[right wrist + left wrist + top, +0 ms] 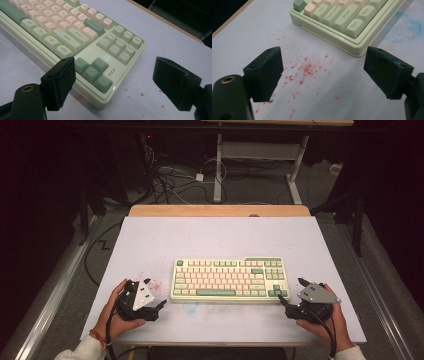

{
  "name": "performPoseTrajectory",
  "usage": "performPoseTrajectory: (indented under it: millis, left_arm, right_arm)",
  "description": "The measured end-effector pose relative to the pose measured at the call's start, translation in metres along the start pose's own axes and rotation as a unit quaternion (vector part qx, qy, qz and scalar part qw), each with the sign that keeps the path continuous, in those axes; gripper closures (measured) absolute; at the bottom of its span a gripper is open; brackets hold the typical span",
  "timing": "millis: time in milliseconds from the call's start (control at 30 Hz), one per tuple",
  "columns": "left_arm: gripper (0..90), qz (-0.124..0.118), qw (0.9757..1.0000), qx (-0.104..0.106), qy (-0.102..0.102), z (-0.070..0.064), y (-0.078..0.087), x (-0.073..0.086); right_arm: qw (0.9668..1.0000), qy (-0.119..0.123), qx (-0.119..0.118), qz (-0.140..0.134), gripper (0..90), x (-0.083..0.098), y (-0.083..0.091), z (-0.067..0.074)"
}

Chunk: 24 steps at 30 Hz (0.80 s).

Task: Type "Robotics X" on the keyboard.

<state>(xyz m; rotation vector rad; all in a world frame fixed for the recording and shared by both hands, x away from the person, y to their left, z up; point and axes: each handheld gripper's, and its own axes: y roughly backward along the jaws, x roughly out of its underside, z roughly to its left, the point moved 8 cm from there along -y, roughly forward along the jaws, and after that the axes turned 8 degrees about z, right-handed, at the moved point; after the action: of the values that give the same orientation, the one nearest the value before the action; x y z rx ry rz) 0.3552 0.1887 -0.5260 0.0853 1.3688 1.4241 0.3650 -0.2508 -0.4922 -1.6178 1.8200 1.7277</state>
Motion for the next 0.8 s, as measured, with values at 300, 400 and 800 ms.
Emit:
performPoseTrajectory:
  millis: [300,400,800]
  left_arm:
    - [14.9,0.017,0.9998,0.007,0.011,0.005,-0.005,0.014]
    - [14.9,0.025,0.9996,0.007,0.008,0.002,-0.007,0.017]
    - [14.9,0.020,0.9997,0.013,0.006,-0.005,-0.006,0.018]
  right_arm:
    - [0.9996,-0.028,0.000,0.007,18.6,0.019,-0.003,-0.009]
    - [0.9993,-0.035,-0.002,0.017,17.9,0.026,-0.006,-0.010]
    - [0.9996,-0.026,-0.003,0.008,17.2,0.021,-0.003,-0.006]
